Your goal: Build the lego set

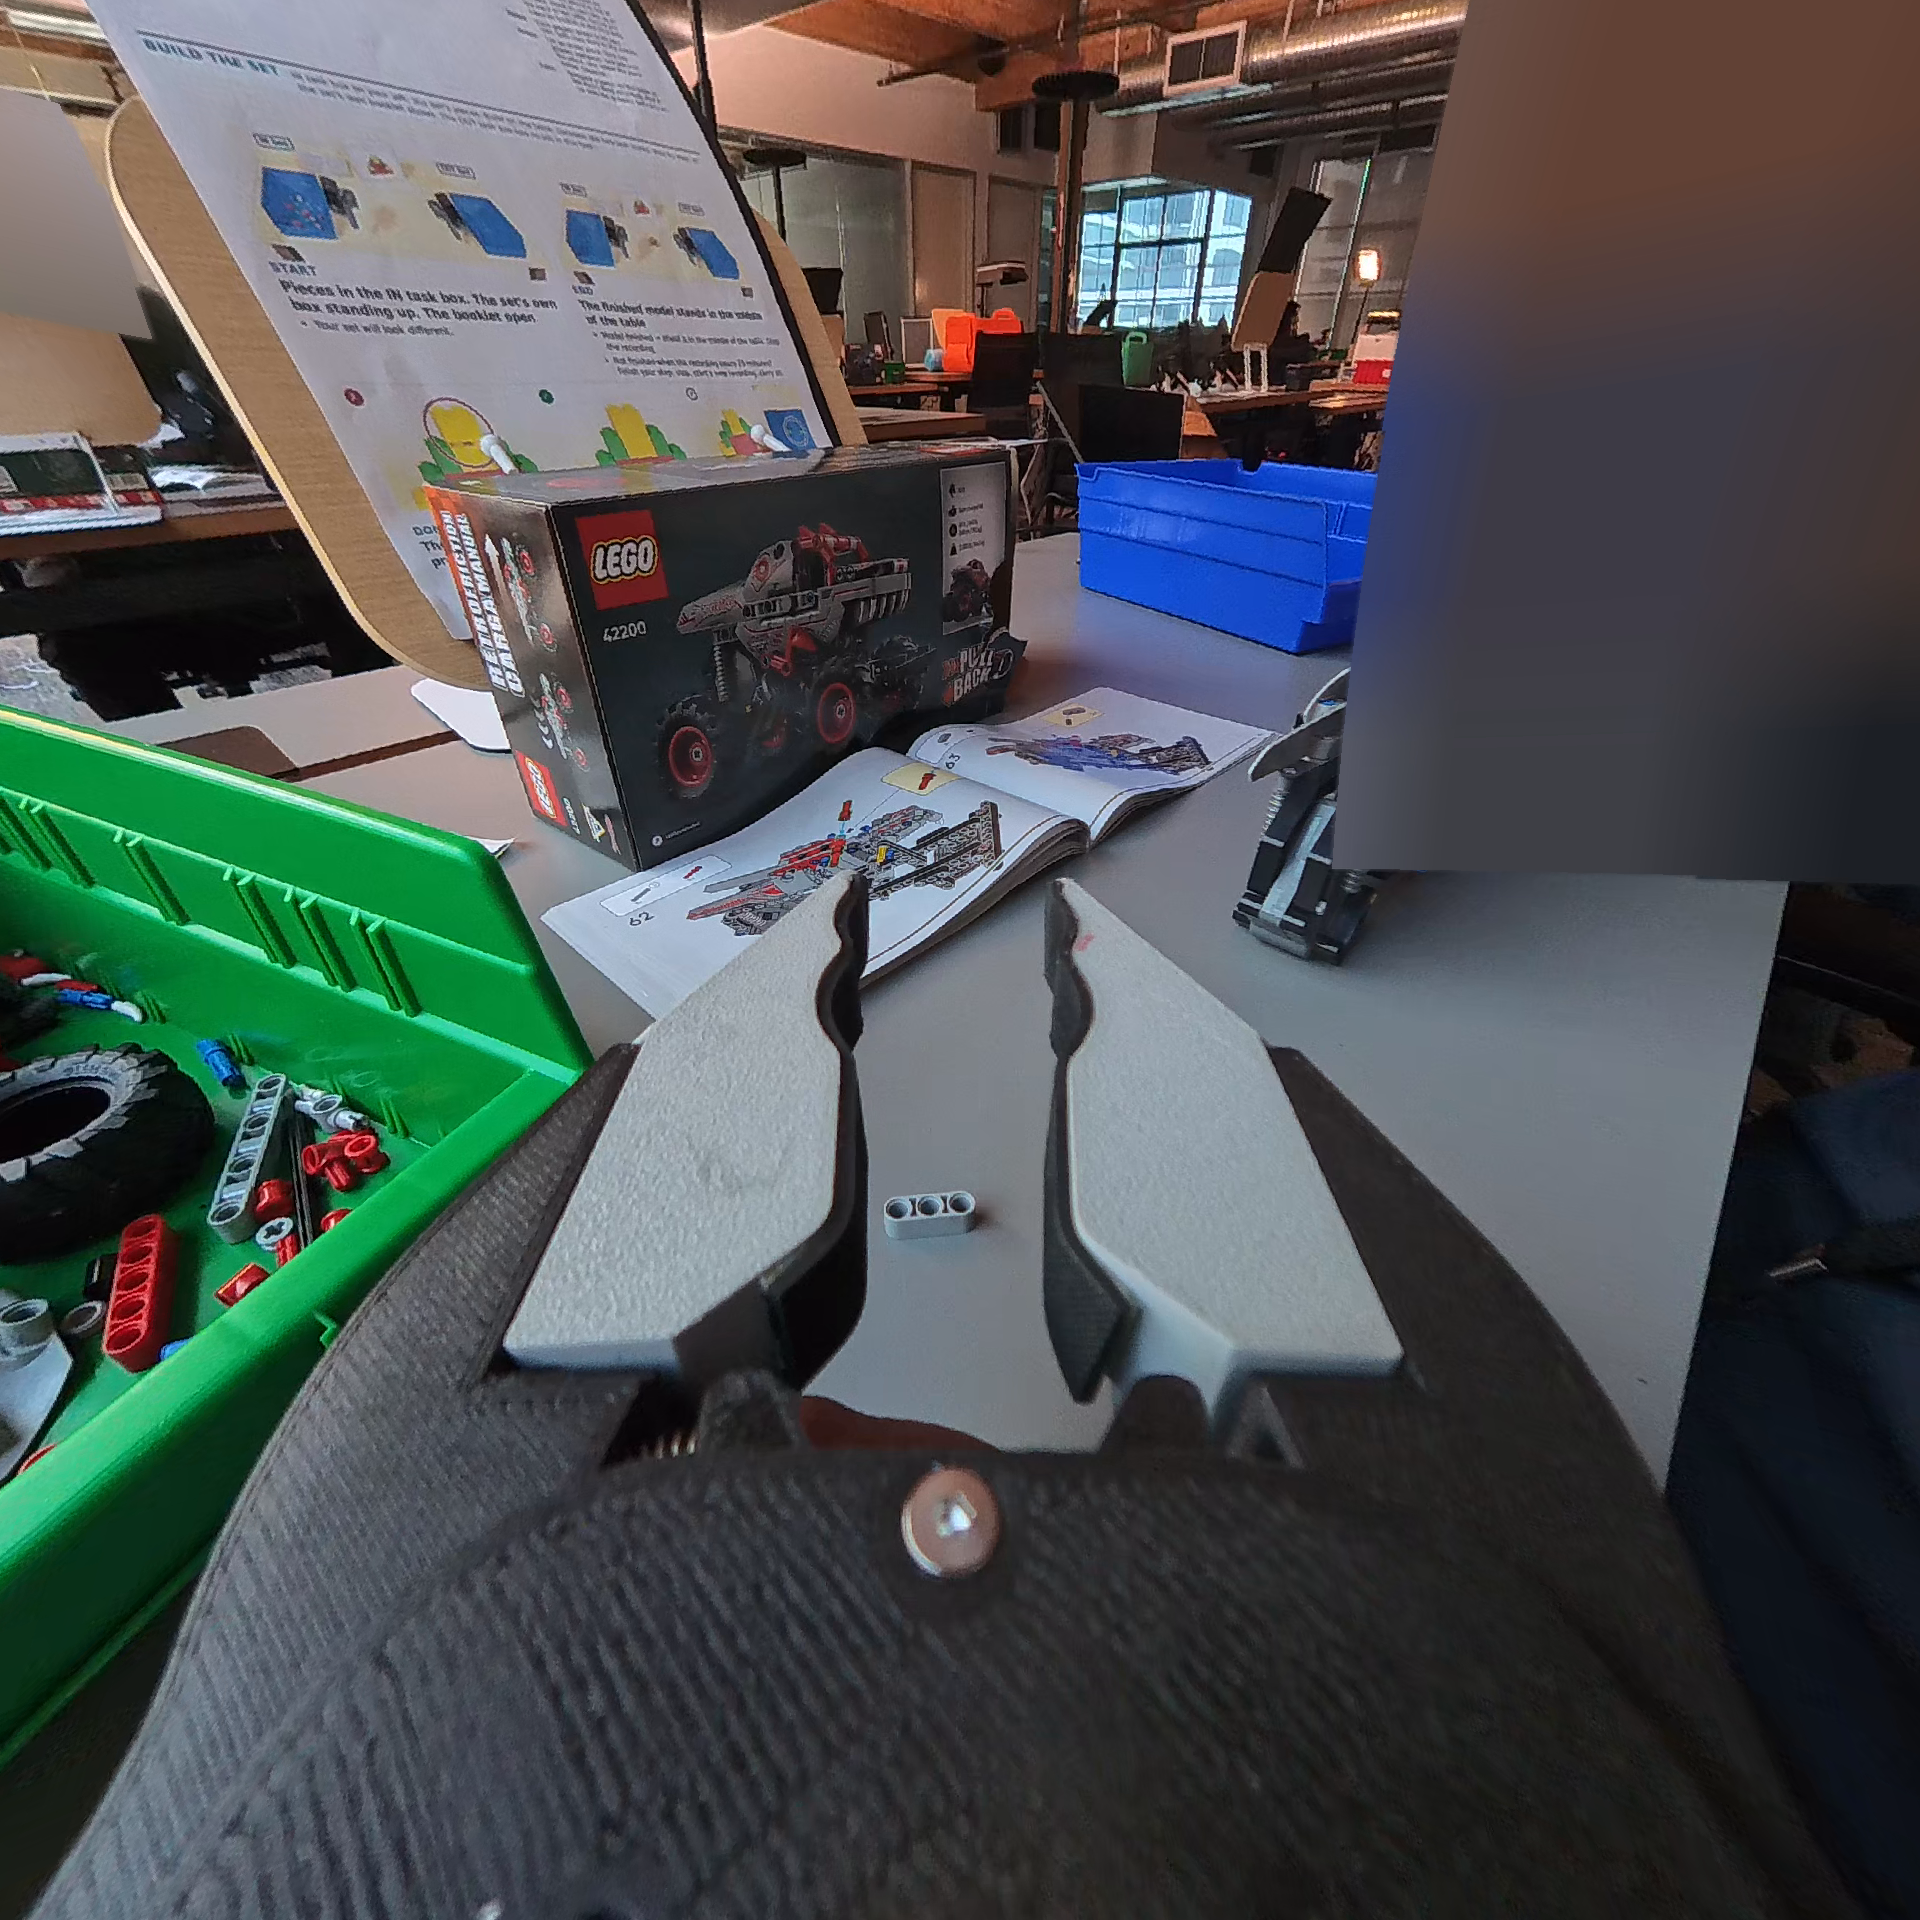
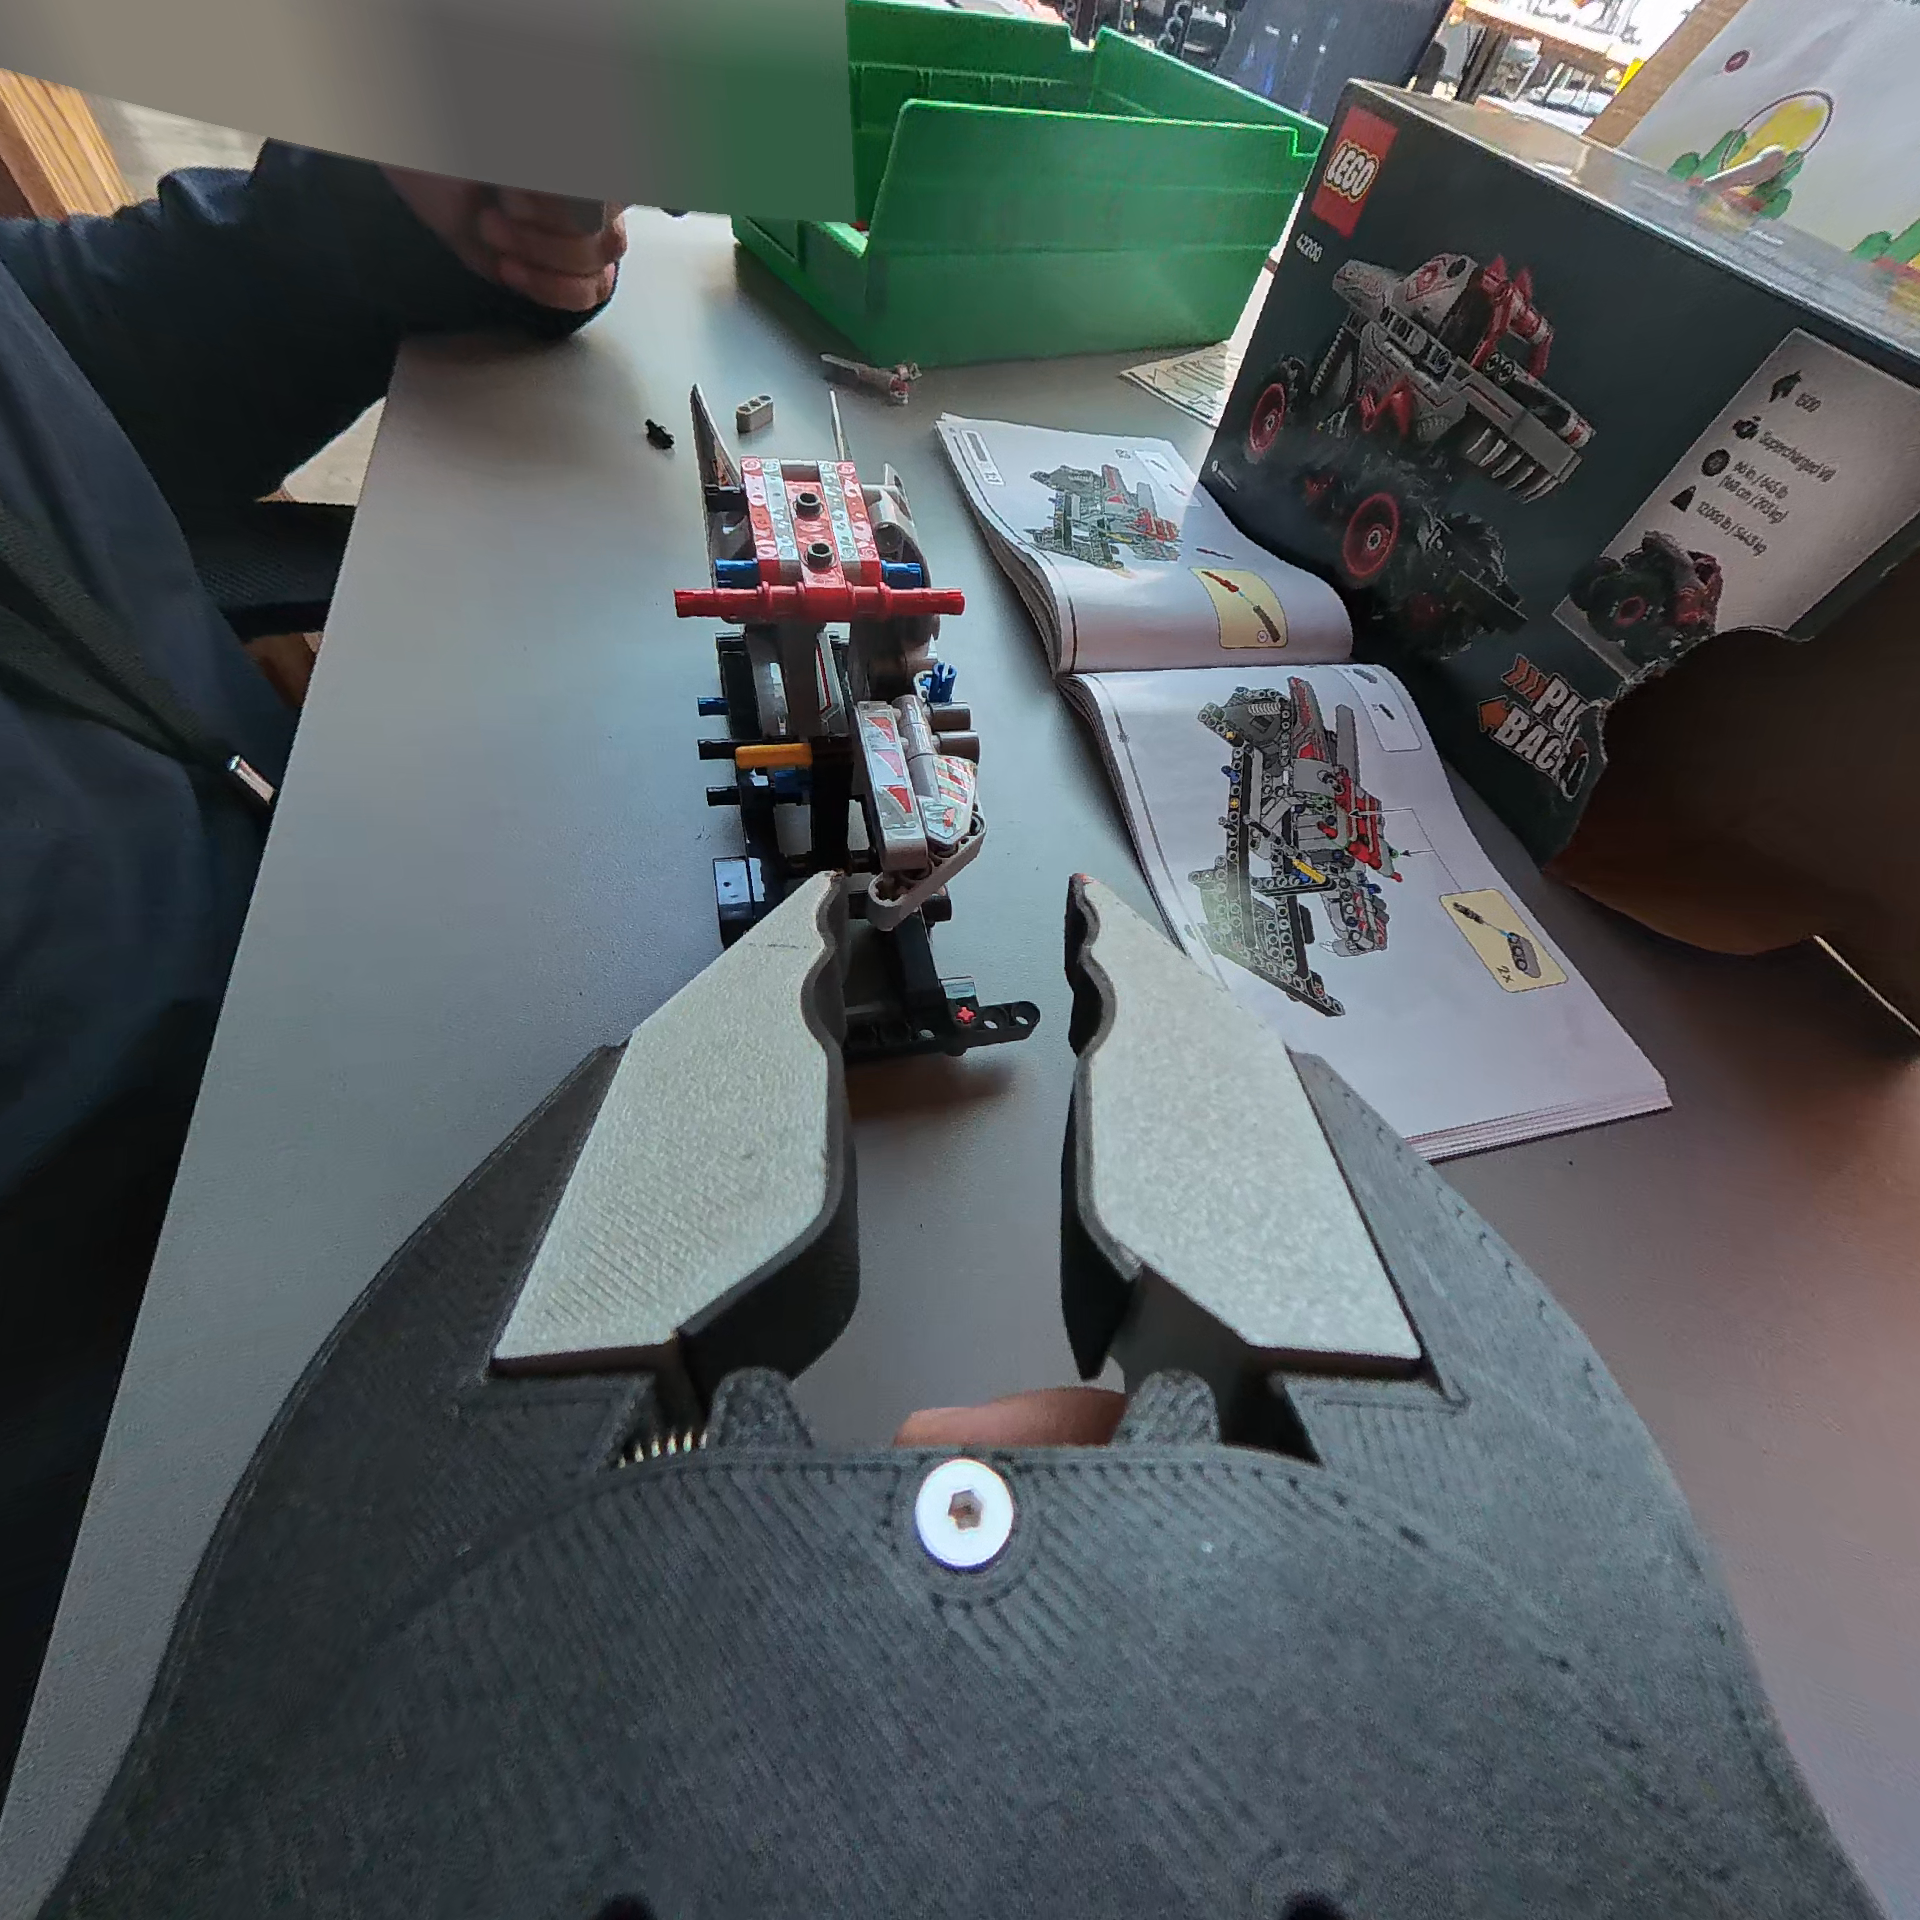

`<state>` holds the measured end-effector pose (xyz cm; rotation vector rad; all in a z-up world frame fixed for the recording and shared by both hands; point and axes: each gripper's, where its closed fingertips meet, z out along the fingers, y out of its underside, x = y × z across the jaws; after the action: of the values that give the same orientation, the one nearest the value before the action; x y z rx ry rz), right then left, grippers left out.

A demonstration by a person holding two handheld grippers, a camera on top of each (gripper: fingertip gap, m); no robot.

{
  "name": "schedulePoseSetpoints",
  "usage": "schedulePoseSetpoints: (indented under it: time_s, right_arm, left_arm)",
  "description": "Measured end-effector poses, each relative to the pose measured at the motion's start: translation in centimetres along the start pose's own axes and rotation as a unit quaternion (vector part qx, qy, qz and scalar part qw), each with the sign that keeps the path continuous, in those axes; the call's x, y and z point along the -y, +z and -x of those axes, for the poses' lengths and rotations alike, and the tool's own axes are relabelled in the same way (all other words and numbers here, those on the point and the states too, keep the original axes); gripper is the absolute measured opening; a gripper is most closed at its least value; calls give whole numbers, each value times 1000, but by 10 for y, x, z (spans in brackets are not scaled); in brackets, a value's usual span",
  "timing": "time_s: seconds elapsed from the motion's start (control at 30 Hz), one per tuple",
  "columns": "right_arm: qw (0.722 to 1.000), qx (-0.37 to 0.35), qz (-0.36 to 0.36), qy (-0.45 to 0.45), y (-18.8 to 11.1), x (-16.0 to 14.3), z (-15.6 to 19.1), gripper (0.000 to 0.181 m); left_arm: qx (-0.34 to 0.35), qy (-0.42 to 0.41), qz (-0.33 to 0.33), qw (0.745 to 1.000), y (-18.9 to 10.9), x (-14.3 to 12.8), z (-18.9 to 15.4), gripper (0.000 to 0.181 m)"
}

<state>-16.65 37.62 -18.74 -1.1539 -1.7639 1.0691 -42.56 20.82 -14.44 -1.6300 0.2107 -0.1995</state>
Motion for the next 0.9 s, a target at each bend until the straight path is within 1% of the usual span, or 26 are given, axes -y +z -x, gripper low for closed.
schedulePoseSetpoints:
  time_s: [0.63,0.77,0.83,0.87,0.9]
  right_arm:
    - [1000,5,1,2,0,0,2,38]
    - [1000,9,-12,5,-3,5,2,38]
    - [1000,10,-26,9,-6,10,1,38]
    - [999,9,-34,12,-8,12,0,38]
    - [999,9,-40,14,-10,14,0,38]
  left_arm:
    - [0,2,-1,1000,0,0,0,31]
    - [1,-2,4,1000,2,-1,1,31]
    - [12,-14,10,1000,5,-2,4,28]
    - [32,-25,20,999,10,-4,9,21]
    - [51,-32,44,997,16,-8,12,19]
